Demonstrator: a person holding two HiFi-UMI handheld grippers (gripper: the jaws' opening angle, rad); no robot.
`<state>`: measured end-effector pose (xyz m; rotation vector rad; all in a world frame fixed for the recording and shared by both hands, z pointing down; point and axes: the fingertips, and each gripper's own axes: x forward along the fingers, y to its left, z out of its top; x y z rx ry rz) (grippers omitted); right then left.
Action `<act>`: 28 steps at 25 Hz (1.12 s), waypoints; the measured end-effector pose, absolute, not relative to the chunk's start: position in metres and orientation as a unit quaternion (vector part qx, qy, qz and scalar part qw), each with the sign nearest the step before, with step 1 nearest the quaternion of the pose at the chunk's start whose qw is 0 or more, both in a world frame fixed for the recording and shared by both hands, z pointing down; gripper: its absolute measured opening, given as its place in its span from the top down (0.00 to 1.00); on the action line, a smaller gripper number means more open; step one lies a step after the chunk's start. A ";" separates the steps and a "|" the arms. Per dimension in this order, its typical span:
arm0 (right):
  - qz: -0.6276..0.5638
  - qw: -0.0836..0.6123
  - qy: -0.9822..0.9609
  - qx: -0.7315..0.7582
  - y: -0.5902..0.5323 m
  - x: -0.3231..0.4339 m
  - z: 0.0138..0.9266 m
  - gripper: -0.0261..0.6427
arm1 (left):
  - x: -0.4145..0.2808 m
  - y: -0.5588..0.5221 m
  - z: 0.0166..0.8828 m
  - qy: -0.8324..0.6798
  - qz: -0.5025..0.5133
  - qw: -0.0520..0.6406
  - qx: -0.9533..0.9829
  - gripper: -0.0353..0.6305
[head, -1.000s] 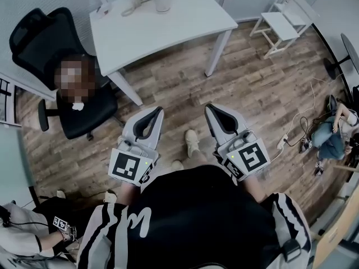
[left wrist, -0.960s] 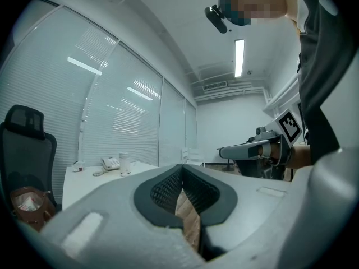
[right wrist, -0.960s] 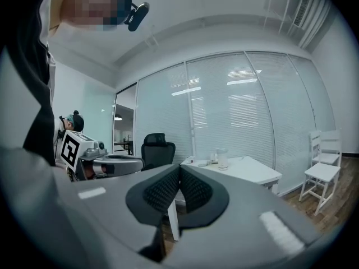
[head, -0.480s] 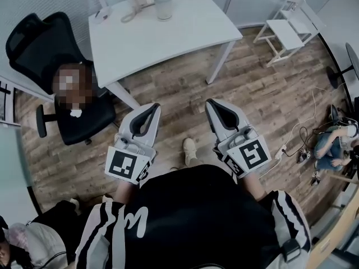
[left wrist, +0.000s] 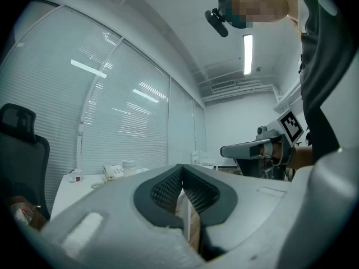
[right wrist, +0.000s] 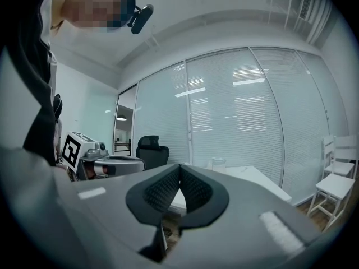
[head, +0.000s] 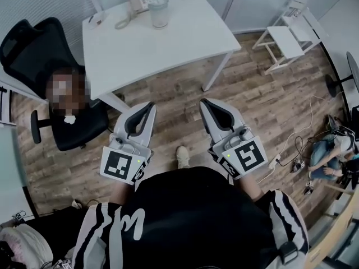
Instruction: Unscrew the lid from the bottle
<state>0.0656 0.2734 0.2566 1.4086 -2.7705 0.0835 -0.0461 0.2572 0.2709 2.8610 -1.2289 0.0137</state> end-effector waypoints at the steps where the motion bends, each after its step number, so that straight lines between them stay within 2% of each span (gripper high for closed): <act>1: 0.026 0.017 -0.892 0.450 0.269 0.068 0.257 0.96 | -0.043 0.252 0.272 -0.397 0.005 0.016 0.918 0.95; 12: 0.038 0.018 -0.905 0.424 0.231 0.097 0.269 0.96 | -0.015 0.222 0.280 -0.415 0.012 0.013 0.909 0.95; 28: 0.047 0.013 -0.907 0.418 0.228 0.099 0.272 0.96 | -0.016 0.216 0.286 -0.424 0.016 0.020 0.905 0.95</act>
